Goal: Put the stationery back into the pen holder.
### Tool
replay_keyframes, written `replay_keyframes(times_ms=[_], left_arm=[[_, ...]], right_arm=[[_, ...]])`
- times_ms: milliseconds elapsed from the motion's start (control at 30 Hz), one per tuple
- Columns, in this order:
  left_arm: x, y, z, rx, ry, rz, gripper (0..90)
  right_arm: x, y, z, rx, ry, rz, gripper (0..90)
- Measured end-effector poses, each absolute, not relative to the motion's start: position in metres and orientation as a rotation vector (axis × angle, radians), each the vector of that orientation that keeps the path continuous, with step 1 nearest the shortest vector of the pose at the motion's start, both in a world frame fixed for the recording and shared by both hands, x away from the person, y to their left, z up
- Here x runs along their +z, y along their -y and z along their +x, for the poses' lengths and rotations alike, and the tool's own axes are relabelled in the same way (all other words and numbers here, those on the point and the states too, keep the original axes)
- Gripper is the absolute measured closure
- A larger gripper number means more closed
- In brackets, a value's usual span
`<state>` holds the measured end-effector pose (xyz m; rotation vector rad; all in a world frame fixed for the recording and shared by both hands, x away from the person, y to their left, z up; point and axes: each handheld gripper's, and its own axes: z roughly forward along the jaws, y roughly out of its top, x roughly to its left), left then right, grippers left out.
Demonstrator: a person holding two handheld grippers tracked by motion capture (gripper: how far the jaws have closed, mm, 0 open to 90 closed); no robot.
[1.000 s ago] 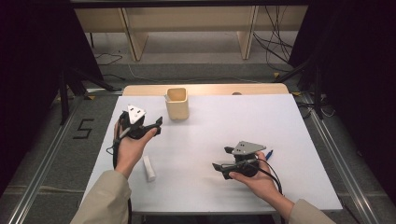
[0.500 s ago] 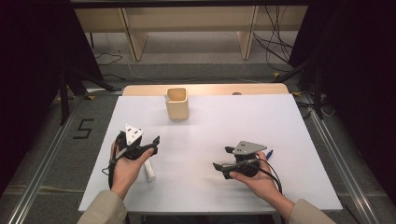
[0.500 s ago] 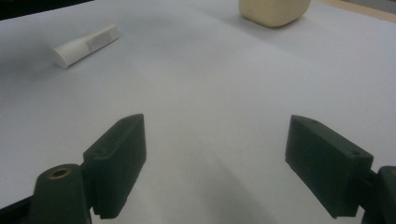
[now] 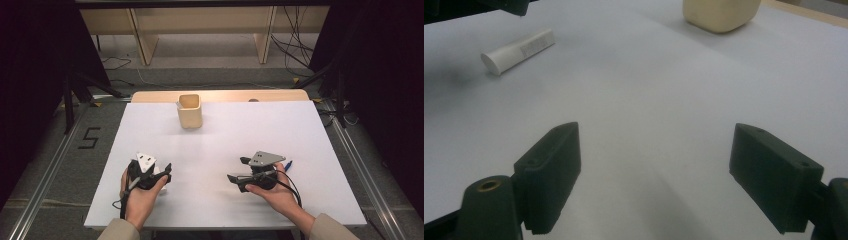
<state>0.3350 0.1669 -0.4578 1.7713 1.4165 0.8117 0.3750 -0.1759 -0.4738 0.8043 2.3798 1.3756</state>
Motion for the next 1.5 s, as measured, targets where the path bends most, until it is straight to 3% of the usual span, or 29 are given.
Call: replay_keyframes(times_ms=[300,867,1500], left_arm=[[-0.465,-0.154,0.317,0.892,-1.523,1.697,28.6],[-0.480,-0.131,0.292,0.985,-1.598,1.607,40.4],[-0.496,-0.129,0.290,1.005,-1.688,1.510,40.5]], right_arm=[[-0.473,0.176,0.375,1.382,-2.379,0.800,21.7],[-0.473,0.176,0.376,1.391,-2.378,0.798,21.8],[-0.474,0.175,0.378,1.393,-2.380,0.799,21.7]])
